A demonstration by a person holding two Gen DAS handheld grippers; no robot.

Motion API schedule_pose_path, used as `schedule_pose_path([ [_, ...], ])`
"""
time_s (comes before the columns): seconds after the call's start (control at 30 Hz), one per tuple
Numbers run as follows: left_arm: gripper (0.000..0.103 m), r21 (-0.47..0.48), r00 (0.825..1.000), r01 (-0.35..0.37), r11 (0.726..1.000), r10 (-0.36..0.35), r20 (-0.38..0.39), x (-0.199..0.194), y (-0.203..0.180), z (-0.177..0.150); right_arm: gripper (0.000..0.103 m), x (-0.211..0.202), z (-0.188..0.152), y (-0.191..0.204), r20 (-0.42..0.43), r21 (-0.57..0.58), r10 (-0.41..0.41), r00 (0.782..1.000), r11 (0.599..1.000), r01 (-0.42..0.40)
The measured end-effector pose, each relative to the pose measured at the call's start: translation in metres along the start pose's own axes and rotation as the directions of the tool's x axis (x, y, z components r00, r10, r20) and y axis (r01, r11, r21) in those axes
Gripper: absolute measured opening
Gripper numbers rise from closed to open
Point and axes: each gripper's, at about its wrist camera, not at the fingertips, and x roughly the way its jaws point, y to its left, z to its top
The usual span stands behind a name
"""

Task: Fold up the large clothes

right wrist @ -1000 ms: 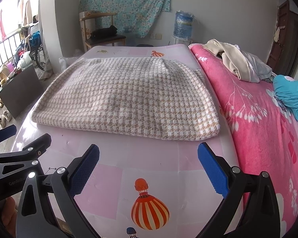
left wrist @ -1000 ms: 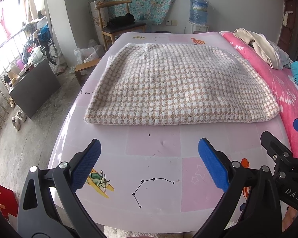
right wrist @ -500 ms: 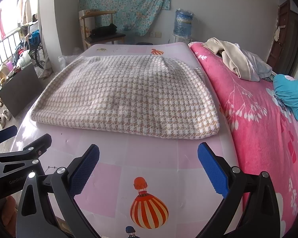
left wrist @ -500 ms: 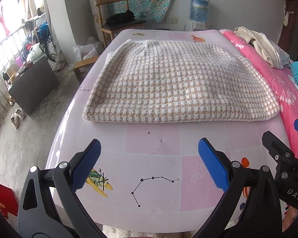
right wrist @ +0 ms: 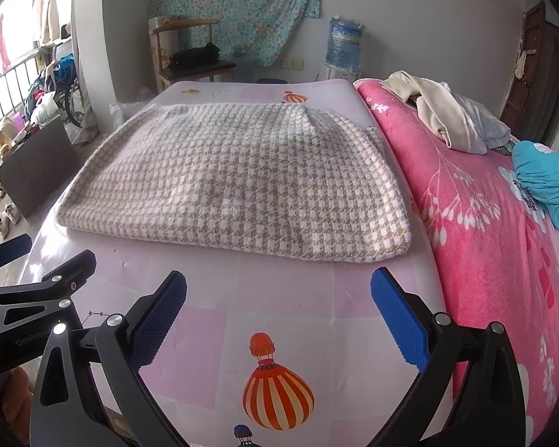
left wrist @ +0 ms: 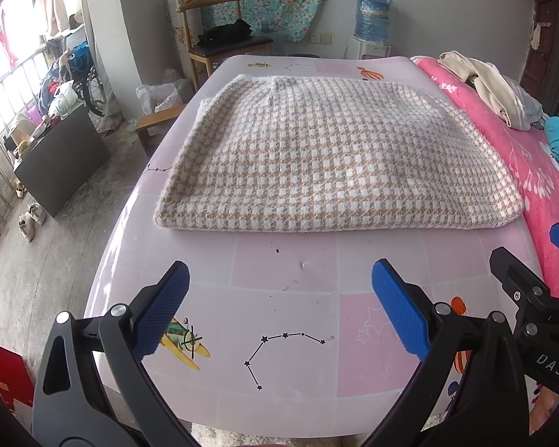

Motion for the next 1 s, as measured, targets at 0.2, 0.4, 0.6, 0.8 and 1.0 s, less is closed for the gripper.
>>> schedule_pose_path([
  [0.2, 0.095, -0.002, 1.0, 0.002, 1.0, -0.002, 0.0, 0.0003, -0.0001, 0.0002, 0.097, 0.0005, 0.0009, -0.0013, 0.0, -0.003, -0.001, 1.0, 1.0, 0.001],
  [0.4, 0.095, -0.001, 1.0, 0.002, 1.0, -0.002, 0.001, 0.0, -0.0007, 0.0005, 0.097, 0.0002, 0.0009, -0.001, -0.002, -0.003, -0.001, 1.0, 1.0, 0.001],
  [0.6, 0.095, -0.002, 1.0, 0.004, 1.0, -0.004, 0.002, -0.0001, -0.0005, 0.0005, 0.097, -0.0005, 0.0014, -0.0013, -0.001, -0.004, -0.004, 1.0, 1.0, 0.004],
  [0.8, 0.095, -0.003, 1.0, 0.003, 1.0, -0.003, 0.003, 0.0, -0.0001, 0.0008, 0.097, 0.0, 0.0014, -0.0016, -0.001, -0.006, -0.003, 1.0, 1.0, 0.003],
  [1.0, 0.095, -0.004, 1.0, 0.004, 1.0, -0.004, 0.002, -0.0002, 0.0003, 0.0008, 0.097, -0.0005, 0.0011, -0.0016, -0.002, -0.003, -0.003, 1.0, 1.0, 0.003],
])
